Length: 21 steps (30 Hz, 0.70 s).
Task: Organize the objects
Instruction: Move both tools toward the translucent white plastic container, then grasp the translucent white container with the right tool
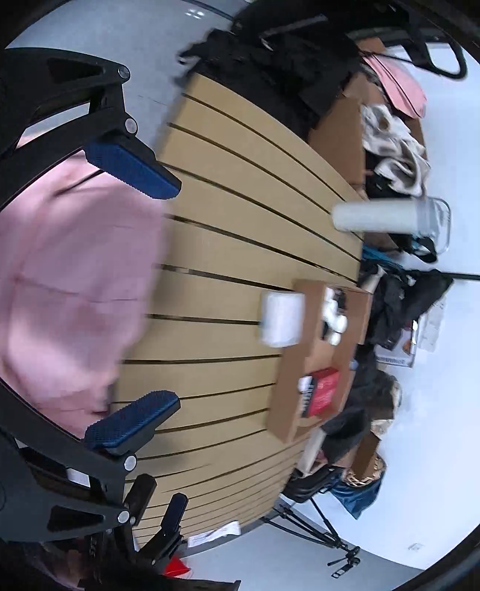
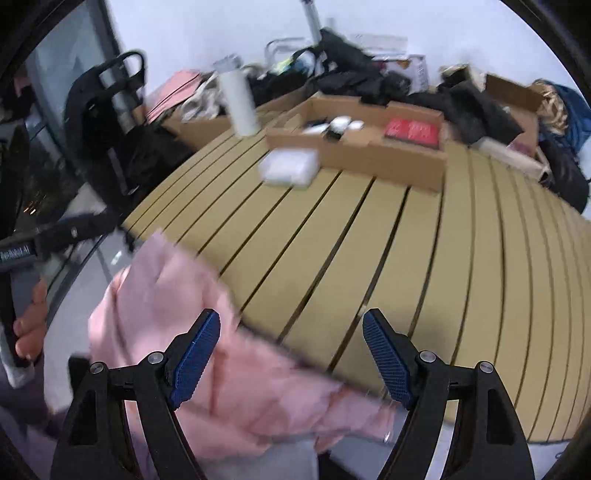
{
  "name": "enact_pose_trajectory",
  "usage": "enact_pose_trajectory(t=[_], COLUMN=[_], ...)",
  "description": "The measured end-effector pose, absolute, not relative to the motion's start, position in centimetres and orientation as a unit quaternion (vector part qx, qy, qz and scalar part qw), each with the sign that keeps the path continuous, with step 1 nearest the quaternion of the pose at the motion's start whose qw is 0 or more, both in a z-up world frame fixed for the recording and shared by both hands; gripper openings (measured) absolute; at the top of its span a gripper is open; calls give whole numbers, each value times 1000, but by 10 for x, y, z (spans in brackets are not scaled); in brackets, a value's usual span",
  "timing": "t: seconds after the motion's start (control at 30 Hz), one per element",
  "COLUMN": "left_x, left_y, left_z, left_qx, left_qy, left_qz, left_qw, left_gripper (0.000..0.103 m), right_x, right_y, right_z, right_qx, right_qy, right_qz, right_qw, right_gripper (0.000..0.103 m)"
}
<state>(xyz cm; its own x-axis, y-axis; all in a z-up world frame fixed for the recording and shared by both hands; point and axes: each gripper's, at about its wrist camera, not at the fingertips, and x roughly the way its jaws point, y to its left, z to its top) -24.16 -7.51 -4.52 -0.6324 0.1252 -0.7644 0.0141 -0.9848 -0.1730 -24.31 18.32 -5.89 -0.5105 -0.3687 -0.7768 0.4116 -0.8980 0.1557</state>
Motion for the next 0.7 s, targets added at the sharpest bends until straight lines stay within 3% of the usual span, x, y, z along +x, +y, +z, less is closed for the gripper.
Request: enact_pose_trajectory(t=[0.1, 0.3, 0.5, 0.53, 0.6, 0.67, 0.7], left_x=[-300, -399, -447, -451, -454, -452, -451], left_y=[-76, -67, -85, -90, -96, -94, -92], left_z=[-57, -99, -139, -145, -152, -152, -151], left_qx=[-426, -443, -457, -461, -464, -464, -467], left_qy=[-84, -30, -84, -106, -140, -154, -155], left_qz=[898, 891, 877, 872, 863, 858, 856], left_qw=[67, 94, 123, 128, 143, 155, 158], left_gripper=[103, 89, 63, 53, 46, 33, 32], right_x=[-291, -407, -472, -480, -492, -495, -495], right_y=[171, 133, 104, 100, 96, 96, 95], right_z=[-59, -101, -134, -140, -150, -153, -153], right_qx=[433, 471, 481, 487, 497, 497, 496], right_qy=[-2, -67, -96, -98, -114, -131, -131], right_qz=[-871, -843, -830, -827, -818, -810, -811], right_qw=[231, 251, 263, 263, 266, 283, 283], right_gripper=[83, 82, 57, 52, 39, 35, 35])
